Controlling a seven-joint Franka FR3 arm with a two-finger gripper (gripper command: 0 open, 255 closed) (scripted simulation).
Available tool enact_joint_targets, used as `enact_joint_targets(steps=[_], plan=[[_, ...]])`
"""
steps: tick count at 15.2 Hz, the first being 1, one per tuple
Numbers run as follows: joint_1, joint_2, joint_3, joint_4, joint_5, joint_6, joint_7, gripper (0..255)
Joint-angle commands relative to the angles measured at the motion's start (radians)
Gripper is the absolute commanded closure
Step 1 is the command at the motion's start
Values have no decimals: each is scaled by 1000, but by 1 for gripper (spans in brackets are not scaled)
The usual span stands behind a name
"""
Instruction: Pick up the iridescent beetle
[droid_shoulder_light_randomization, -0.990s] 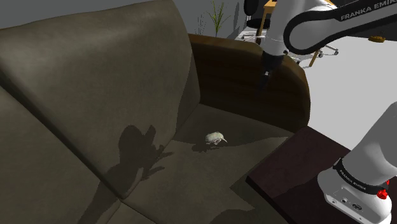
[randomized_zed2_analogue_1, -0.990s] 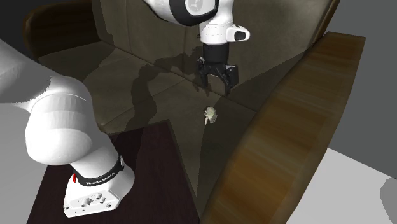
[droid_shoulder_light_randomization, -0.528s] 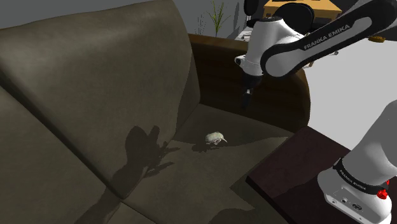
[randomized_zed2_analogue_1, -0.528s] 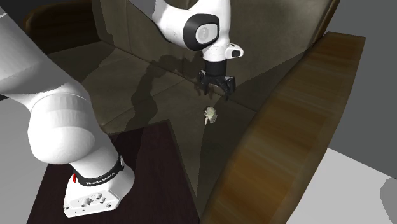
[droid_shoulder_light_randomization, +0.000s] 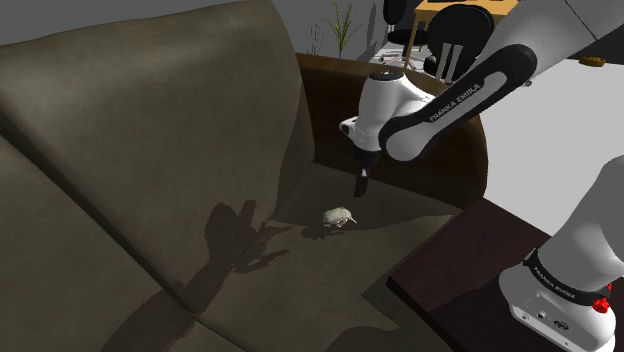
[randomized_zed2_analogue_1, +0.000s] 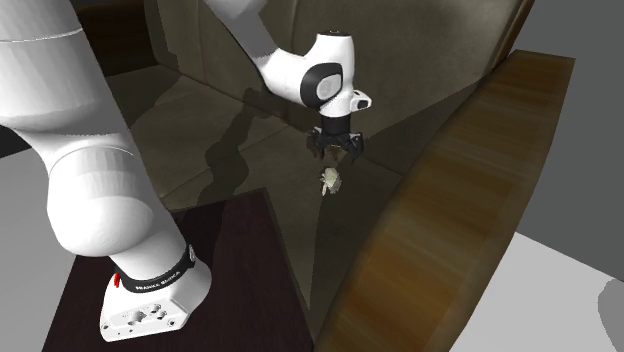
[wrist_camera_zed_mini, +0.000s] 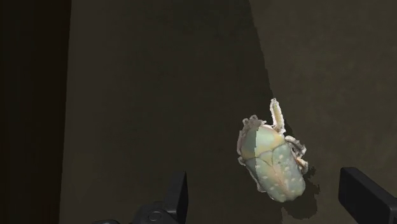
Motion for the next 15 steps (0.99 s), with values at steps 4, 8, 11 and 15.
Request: enact_joint_targets(steps=[4, 8, 11, 15], plan=[[37, 180, 22, 84, -47, 103, -3, 0], [69, 291, 26, 144, -85, 156, 0, 0], [76, 330, 16, 150, -98, 189, 11, 0], [89, 391, -1, 163, -116, 238, 26, 0]])
